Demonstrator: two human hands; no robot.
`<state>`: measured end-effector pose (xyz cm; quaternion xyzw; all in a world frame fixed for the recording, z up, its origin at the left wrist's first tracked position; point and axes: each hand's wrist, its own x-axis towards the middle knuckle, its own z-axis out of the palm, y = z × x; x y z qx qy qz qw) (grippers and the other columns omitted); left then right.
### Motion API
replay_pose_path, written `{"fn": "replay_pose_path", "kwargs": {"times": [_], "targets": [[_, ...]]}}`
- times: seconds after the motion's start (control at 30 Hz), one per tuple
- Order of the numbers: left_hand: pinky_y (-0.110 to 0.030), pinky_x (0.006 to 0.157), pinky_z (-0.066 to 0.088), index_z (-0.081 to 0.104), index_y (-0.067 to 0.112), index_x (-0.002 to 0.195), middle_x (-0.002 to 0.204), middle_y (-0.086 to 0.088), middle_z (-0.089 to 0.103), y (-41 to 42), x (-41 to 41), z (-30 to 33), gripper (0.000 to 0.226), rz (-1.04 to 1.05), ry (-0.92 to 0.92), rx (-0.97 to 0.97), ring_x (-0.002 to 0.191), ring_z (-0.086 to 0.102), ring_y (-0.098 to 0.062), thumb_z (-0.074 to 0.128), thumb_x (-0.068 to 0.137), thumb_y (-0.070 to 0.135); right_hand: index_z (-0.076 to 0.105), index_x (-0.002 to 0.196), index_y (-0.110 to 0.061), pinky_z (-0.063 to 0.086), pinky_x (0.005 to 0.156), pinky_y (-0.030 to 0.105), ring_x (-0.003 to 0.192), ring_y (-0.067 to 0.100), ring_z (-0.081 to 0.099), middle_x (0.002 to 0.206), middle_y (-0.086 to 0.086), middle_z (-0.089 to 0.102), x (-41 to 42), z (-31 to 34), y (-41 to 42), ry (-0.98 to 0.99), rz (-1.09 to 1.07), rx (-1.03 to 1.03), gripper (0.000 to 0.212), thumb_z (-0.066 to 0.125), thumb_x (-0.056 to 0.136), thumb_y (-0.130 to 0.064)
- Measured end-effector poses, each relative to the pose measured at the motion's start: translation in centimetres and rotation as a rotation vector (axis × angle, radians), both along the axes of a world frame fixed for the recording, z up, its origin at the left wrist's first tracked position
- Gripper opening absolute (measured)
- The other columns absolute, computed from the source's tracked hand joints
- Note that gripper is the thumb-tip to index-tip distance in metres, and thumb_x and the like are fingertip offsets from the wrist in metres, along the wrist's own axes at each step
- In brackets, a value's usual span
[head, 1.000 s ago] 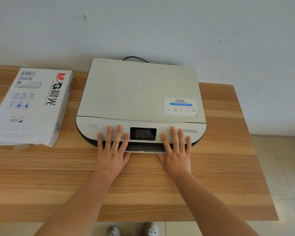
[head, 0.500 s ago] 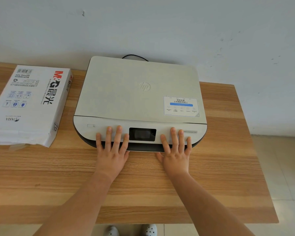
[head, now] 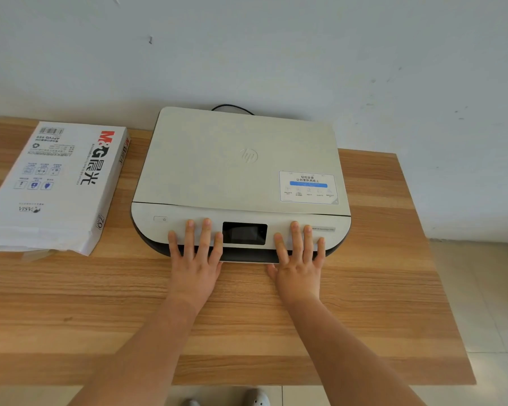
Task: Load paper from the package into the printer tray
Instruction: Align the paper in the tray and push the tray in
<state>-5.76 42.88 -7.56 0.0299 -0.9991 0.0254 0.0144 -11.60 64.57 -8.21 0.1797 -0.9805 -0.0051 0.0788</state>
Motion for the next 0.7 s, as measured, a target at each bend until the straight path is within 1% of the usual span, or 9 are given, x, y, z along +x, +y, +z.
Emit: {"fn": "replay_pose_path", "kwargs": {"times": [0.1, 0.17, 0.23, 0.3, 0.33, 0.47, 0.57, 0.63, 0.7], "targets": [[-0.070, 0.110, 0.009, 0.030, 0.015, 0.147, 0.156, -0.013, -0.026, 0.2, 0.2, 1.2, 0.081, 0.021, -0.052, -0.023, 0.144, -0.012, -0.043, 0.063, 0.083, 0.051, 0.027, 0.147, -0.023, 0.008, 0.115, 0.064, 0.147, 0.035, -0.014, 0.159, 0.010, -0.025, 0.3, 0.9, 0.0, -0.055, -0.008, 0.011, 0.091, 0.074, 0.074, -0.053], [-0.068, 0.112, 0.008, 0.025, 0.018, 0.150, 0.156, -0.012, -0.030, 0.2, 0.4, 1.9, 0.082, 0.032, -0.097, -0.027, 0.146, -0.007, -0.042, 0.053, 0.084, 0.059, 0.031, 0.149, -0.023, 0.010, 0.115, 0.063, 0.149, 0.038, -0.005, 0.161, 0.012, -0.016, 0.6, 1.7, 0.2, -0.097, -0.004, 0.025, 0.092, 0.071, 0.073, -0.057], [-0.068, 0.111, 0.012, 0.024, 0.020, 0.150, 0.159, -0.011, -0.020, 0.2, 0.8, 2.7, 0.082, 0.043, -0.111, 0.001, 0.147, -0.004, -0.039, 0.046, 0.084, 0.064, 0.030, 0.150, -0.024, 0.012, 0.115, 0.061, 0.149, 0.037, -0.002, 0.162, 0.012, -0.007, 1.1, 2.6, 0.2, -0.145, -0.004, 0.021, 0.093, 0.069, 0.071, -0.056], [-0.068, 0.111, 0.016, 0.025, 0.021, 0.150, 0.161, -0.009, -0.009, 0.3, 1.0, 3.6, 0.082, 0.050, -0.148, 0.037, 0.147, -0.003, -0.037, 0.043, 0.083, 0.066, 0.023, 0.152, -0.026, 0.012, 0.116, 0.059, 0.149, 0.035, -0.007, 0.163, 0.010, -0.009, 1.5, 3.5, 0.4, -0.204, -0.006, 0.000, 0.093, 0.064, 0.073, -0.054], [-0.067, 0.111, 0.015, 0.022, 0.022, 0.151, 0.161, -0.008, -0.010, 0.2, 1.1, 4.0, 0.083, 0.048, -0.174, 0.046, 0.147, -0.006, -0.036, 0.039, 0.084, 0.067, 0.018, 0.153, -0.028, 0.011, 0.117, 0.057, 0.149, 0.033, -0.012, 0.163, 0.007, -0.013, 1.6, 4.0, 0.5, -0.232, -0.005, -0.018, 0.092, 0.060, 0.074, -0.053], [-0.064, 0.114, 0.003, 0.004, 0.030, 0.153, 0.156, -0.002, -0.031, 0.3, 1.6, 5.7, 0.079, 0.035, -0.226, 0.073, 0.145, -0.022, -0.030, 0.026, 0.087, 0.070, 0.000, 0.153, -0.036, -0.003, 0.120, 0.050, 0.144, 0.025, -0.031, 0.157, -0.001, -0.033, 2.1, 6.2, 0.7, -0.362, 0.025, -0.056, 0.087, 0.047, 0.083, -0.058], [-0.064, 0.115, -0.001, -0.002, 0.036, 0.151, 0.155, 0.001, -0.035, 0.6, 1.8, 7.6, 0.077, 0.047, -0.309, 0.123, 0.145, -0.023, -0.027, 0.020, 0.087, 0.073, -0.007, 0.152, -0.039, -0.006, 0.120, 0.049, 0.144, 0.023, -0.030, 0.158, -0.005, -0.031, 2.5, 7.8, 1.0, -0.430, 0.029, -0.076, 0.090, 0.046, 0.083, -0.064], [-0.064, 0.115, -0.002, -0.003, 0.038, 0.151, 0.157, 0.002, -0.029, 0.8, 1.8, 9.0, 0.082, 0.071, -0.361, 0.146, 0.146, -0.019, -0.026, 0.008, 0.080, 0.079, -0.008, 0.151, -0.040, -0.006, 0.120, 0.049, 0.146, 0.023, -0.026, 0.160, -0.007, -0.025, 2.9, 8.7, 1.3, -0.464, 0.024, -0.065, 0.091, 0.044, 0.081, -0.068], [-0.059, 0.116, -0.002, 0.002, 0.038, 0.151, 0.161, 0.003, -0.016, 1.1, 1.9, 10.6, 0.089, 0.103, -0.385, 0.179, 0.148, -0.011, -0.024, 0.000, 0.074, 0.081, -0.005, 0.152, -0.041, -0.006, 0.120, 0.049, 0.148, 0.022, -0.021, 0.162, -0.007, -0.017, 3.2, 9.8, 1.6, -0.501, 0.018, -0.051, 0.090, 0.043, 0.081, -0.070]]}}
